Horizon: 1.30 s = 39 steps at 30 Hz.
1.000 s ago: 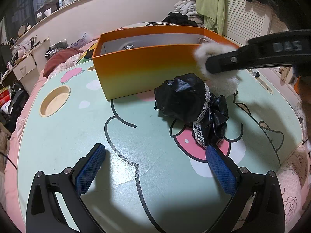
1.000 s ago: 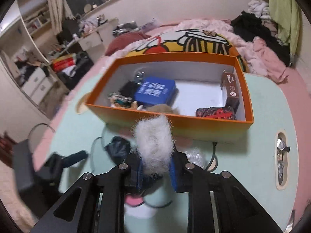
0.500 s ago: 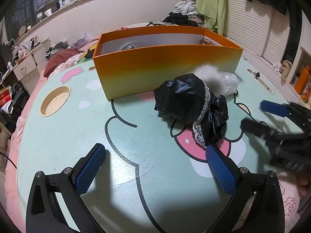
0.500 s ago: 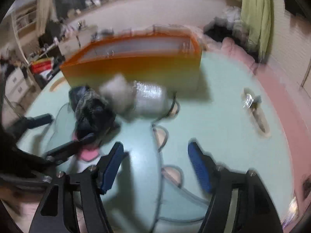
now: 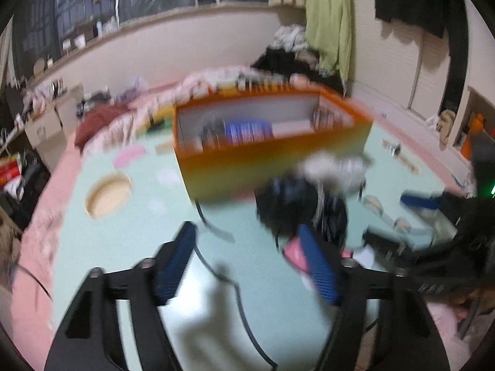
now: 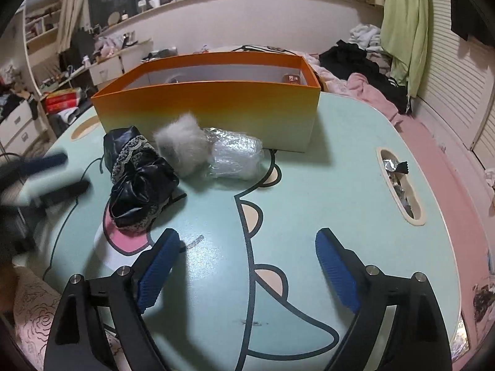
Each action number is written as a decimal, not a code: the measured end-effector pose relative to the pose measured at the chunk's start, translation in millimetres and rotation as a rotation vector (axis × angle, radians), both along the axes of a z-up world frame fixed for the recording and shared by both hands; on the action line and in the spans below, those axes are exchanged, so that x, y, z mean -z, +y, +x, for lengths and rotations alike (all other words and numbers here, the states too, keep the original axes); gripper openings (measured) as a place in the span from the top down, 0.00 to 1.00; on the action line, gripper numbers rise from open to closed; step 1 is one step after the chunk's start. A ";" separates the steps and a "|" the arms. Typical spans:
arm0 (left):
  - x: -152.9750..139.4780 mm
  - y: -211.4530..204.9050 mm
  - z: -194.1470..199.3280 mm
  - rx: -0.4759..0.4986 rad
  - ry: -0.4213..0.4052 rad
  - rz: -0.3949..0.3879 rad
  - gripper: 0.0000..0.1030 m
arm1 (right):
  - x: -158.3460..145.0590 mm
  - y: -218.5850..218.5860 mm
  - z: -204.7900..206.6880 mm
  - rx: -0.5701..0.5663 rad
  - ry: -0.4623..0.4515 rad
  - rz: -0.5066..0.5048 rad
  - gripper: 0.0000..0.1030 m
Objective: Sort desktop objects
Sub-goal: 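Grasp the blue printed tin with the left gripper and place it on the table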
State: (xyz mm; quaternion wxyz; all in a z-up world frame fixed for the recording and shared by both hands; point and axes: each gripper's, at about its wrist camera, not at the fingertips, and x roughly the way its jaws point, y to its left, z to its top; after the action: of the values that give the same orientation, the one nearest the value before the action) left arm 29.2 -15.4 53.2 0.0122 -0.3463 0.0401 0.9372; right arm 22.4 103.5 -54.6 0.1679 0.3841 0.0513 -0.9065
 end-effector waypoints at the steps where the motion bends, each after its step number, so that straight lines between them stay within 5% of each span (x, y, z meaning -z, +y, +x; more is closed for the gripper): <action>1: -16.2 -3.7 -3.6 0.000 0.034 0.010 0.48 | 0.1 0.4 0.3 0.000 0.000 0.000 0.12; 4: -49.5 -8.7 -31.4 0.035 0.036 0.065 0.57 | 0.0 1.4 0.0 -0.001 0.001 0.000 0.11; 9: -38.5 0.1 -141.7 0.094 -0.332 0.133 0.61 | -1.8 2.4 4.4 -0.002 0.003 -0.002 0.11; 14: -5.8 13.0 -207.5 -0.009 -0.502 0.052 0.44 | -2.7 4.0 4.6 -0.003 0.003 -0.004 0.11; 22: 33.2 31.3 -236.8 -0.030 -0.625 -0.011 0.34 | -2.5 4.3 4.8 -0.003 0.003 -0.004 0.11; 23: 40.7 34.7 -238.9 -0.025 -0.655 -0.022 0.27 | -2.6 4.2 4.8 -0.003 0.004 -0.004 0.11; 26: 40.4 40.6 -241.2 -0.025 -0.614 -0.040 0.36 | -2.3 5.1 5.7 -0.003 0.003 -0.005 0.11; 31: 32.3 40.8 -230.2 0.029 -0.538 -0.036 0.36 | -1.9 2.5 7.0 -0.003 0.003 -0.004 0.11; 36: -49.2 22.3 -170.3 0.111 -0.248 0.116 0.36 | -1.8 2.9 7.6 -0.004 0.004 -0.004 0.11; 39: -77.9 7.4 -109.4 0.166 -0.102 0.140 0.36 | -1.6 2.6 7.7 -0.004 0.004 -0.004 0.11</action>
State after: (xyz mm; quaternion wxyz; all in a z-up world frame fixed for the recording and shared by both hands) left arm -80.2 -8.0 131.2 0.1161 -0.3876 0.0024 0.9145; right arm 30.1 106.1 -53.0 0.1703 0.3818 0.0506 -0.9070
